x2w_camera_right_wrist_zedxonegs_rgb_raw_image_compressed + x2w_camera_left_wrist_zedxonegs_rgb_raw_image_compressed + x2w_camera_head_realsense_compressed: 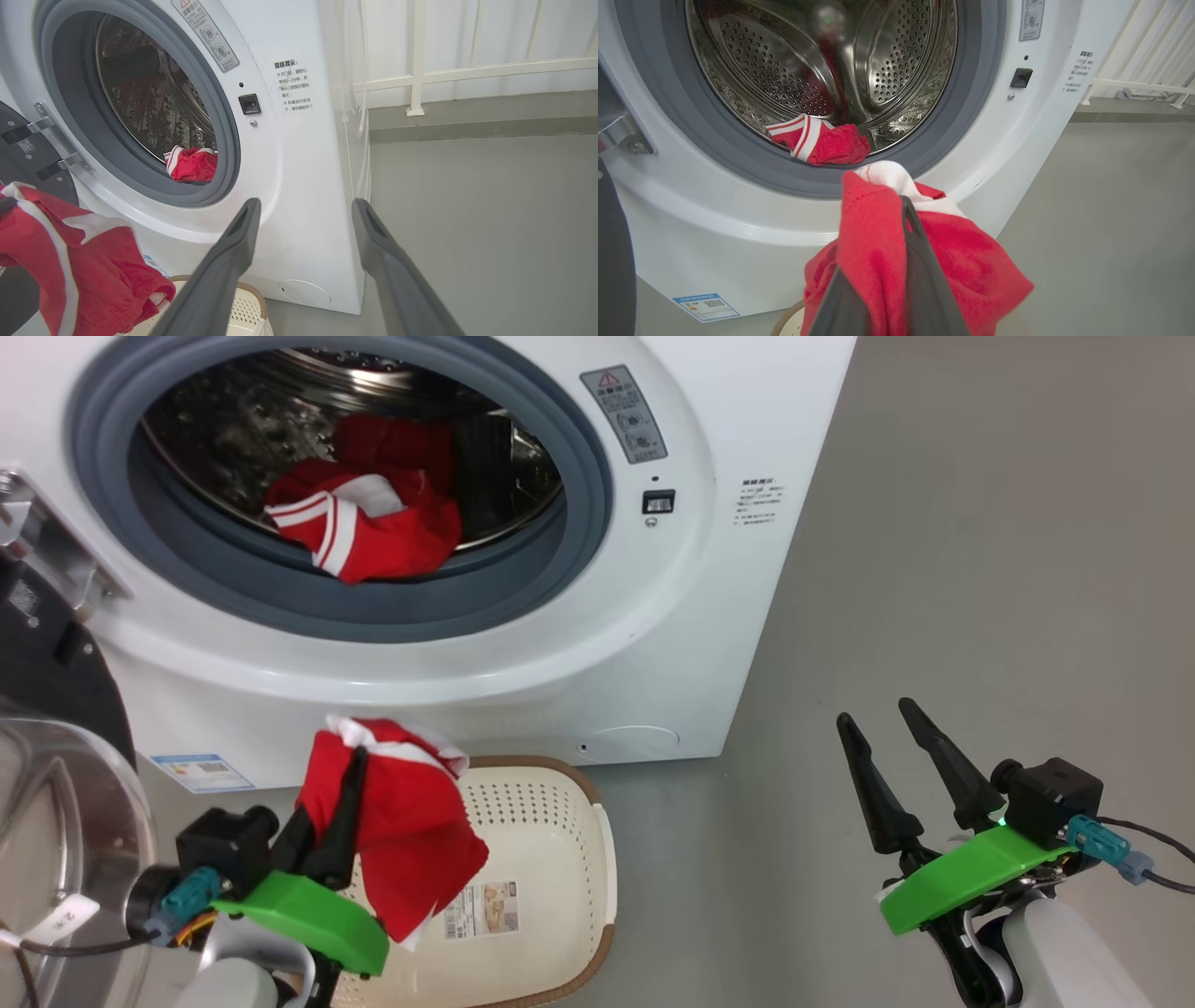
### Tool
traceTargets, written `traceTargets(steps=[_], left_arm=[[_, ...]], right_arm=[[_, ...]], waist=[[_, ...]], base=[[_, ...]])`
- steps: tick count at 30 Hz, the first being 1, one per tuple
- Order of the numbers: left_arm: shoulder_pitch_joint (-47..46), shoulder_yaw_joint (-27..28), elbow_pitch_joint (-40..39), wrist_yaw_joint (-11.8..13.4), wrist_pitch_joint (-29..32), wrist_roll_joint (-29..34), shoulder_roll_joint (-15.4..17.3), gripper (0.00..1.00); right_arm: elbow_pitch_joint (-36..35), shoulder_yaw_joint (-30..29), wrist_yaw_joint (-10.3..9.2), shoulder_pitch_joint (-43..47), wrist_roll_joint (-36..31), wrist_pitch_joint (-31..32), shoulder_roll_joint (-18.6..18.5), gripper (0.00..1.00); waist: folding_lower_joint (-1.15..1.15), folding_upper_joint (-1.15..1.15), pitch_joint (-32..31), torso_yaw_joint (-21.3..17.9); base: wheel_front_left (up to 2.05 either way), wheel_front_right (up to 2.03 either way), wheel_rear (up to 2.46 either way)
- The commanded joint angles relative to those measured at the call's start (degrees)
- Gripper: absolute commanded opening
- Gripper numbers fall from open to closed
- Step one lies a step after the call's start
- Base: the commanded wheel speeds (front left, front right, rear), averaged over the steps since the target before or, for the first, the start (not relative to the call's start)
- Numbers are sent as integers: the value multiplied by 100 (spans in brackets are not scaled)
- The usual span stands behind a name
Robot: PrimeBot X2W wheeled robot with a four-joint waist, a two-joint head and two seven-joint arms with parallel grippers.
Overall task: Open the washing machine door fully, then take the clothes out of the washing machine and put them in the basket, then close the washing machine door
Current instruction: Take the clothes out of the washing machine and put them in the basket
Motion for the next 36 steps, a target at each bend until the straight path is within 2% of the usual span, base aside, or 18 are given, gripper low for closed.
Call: traceTargets(steps=[1,10,11,21,30,36], left_arm=[[-180,193,67,-80,-125,-71,108,0],[-374,212,1385,-422,-453,-146,-124,0],[-425,233,1693,-516,-487,-185,-194,0],[-874,288,3158,-895,-551,-251,-463,0],[-1407,326,4459,-1087,-562,-307,-608,0],[-1670,376,5014,-1144,-563,-345,-694,0]], right_arm=[[-158,114,9,-96,6,-69,-32,100],[-179,143,9,-171,-25,-69,-54,100],[-191,169,9,-197,-40,-69,-61,100],[-259,164,9,-310,-47,-69,-29,100],[-327,140,9,-436,-84,-69,59,100],[-356,128,9,-513,-104,-69,91,100]], waist=[[0,0,85,-73],[0,0,283,-273],[0,0,334,-331],[0,0,651,-601],[0,0,1008,-914],[0,0,1147,-1081]], base=[[0,0,0],[0,0,0],[0,0,0],[0,0,0],[0,0,0],[0,0,0]])
